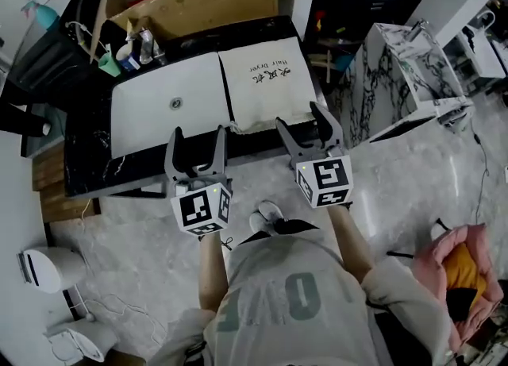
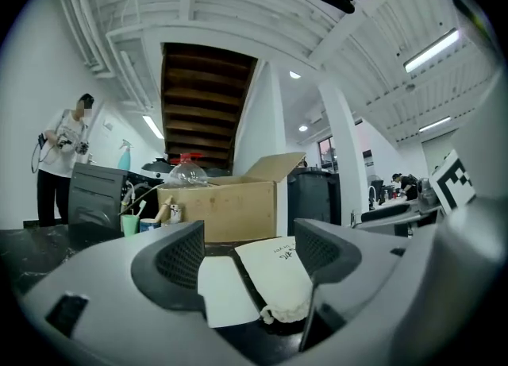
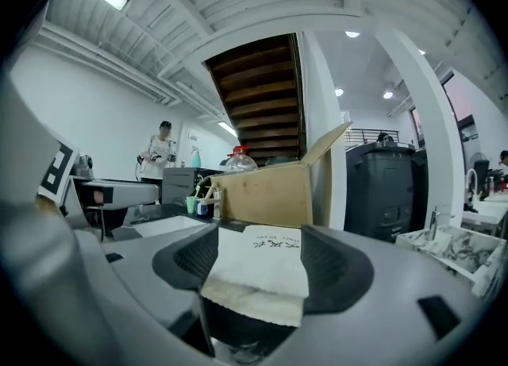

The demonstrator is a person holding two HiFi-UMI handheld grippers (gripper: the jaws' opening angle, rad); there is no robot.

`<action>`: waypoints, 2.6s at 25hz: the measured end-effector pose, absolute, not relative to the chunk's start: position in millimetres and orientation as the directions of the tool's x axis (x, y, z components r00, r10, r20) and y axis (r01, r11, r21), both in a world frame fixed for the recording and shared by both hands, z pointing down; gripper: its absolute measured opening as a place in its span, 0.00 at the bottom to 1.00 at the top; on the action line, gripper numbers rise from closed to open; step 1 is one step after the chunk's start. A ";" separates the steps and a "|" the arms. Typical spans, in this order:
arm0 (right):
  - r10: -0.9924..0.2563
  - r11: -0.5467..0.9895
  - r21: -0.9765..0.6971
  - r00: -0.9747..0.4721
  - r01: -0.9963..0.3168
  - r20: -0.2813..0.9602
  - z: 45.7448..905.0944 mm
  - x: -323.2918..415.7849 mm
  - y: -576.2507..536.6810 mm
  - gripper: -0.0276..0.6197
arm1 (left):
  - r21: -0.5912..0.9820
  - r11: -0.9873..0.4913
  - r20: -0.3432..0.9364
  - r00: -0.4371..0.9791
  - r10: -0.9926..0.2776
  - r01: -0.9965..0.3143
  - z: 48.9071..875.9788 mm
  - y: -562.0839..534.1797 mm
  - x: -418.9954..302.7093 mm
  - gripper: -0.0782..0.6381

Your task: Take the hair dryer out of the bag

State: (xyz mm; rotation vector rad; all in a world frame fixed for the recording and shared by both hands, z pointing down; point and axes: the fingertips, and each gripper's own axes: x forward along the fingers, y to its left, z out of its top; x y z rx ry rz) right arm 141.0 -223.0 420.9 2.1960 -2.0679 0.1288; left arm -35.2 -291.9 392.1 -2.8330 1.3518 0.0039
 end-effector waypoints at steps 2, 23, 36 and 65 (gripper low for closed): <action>-0.983 -0.080 0.033 0.084 -0.996 0.163 425.4 149.1 -216.7 0.53 | -0.017 -0.656 0.012 0.656 -0.754 -0.754 397.0 -291.0 -22.7 0.57; -0.962 -0.148 -0.017 0.140 -0.989 0.235 455.9 165.3 -197.4 0.53 | -0.374 -0.913 0.413 0.853 -0.319 -0.161 462.0 -267.7 90.2 0.57; -0.942 -0.171 -0.061 0.145 -0.983 0.302 485.7 165.1 -182.4 0.53 | -0.292 -0.955 0.703 0.689 -0.175 0.055 529.8 -271.5 115.4 0.34; -0.962 -0.102 -0.056 0.084 -0.993 0.261 462.9 149.7 -191.1 0.53 | -0.407 -0.908 0.554 0.765 -0.329 -0.096 430.8 -305.3 139.3 0.18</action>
